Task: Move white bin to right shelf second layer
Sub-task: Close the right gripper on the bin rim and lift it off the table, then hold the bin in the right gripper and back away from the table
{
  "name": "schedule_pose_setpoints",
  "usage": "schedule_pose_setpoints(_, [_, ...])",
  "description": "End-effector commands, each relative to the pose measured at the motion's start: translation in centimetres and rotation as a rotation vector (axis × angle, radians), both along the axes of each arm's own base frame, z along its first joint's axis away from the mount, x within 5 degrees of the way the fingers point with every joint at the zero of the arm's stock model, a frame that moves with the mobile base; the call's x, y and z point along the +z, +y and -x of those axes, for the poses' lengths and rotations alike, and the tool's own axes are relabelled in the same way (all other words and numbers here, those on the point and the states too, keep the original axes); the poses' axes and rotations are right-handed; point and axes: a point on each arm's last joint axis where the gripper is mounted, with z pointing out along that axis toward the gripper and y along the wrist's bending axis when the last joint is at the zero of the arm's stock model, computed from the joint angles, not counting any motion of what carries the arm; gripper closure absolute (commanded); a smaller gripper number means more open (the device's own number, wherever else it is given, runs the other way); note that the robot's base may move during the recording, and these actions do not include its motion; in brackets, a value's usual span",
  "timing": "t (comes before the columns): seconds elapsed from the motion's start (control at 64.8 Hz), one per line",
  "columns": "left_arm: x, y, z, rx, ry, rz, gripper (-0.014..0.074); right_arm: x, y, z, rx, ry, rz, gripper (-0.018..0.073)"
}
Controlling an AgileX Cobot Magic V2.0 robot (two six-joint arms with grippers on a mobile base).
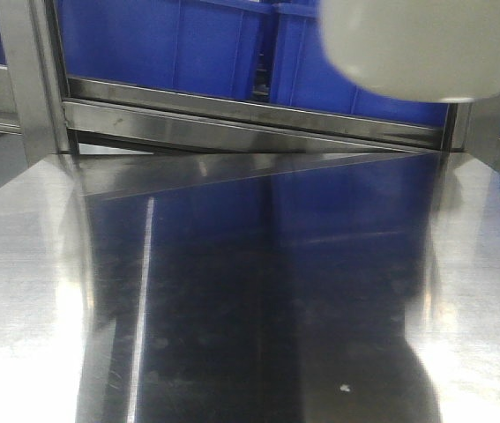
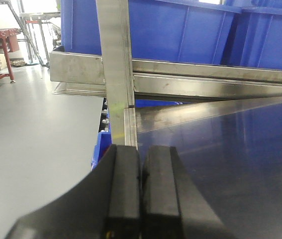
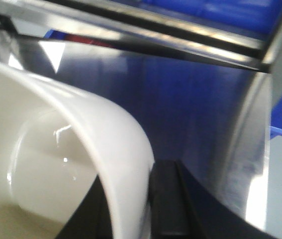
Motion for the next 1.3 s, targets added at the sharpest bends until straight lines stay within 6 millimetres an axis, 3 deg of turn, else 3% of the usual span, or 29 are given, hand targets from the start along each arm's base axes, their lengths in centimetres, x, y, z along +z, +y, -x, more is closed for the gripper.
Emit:
schedule_pose_setpoints(0.0, [-0.4, 0.0, 0.0, 0.002, -0.061, 0.019, 0.0512, 1.5, -1.5, 2.4, -0.031, -0.179, -0.044, 0.0508])
schedule_pose_setpoints(0.293, [-0.4, 0.0, 0.0, 0.002, -0.061, 0.019, 0.0512, -2.2, -4.0, 9.0, -0.095, -0.252, -0.065, 0.0508])
schedule_pose_setpoints(0.51, [-0.4, 0.0, 0.0, 0.002, -0.061, 0.019, 0.0512, -3.6, -4.7, 11.2, -0.112, -0.304, -0.076, 0.0508])
schedule_pose_setpoints(1.282, [-0.4, 0.0, 0.0, 0.002, -0.061, 0.019, 0.0512, -3.5, -4.7, 11.4, -0.112, -0.319, -0.08, 0.0508])
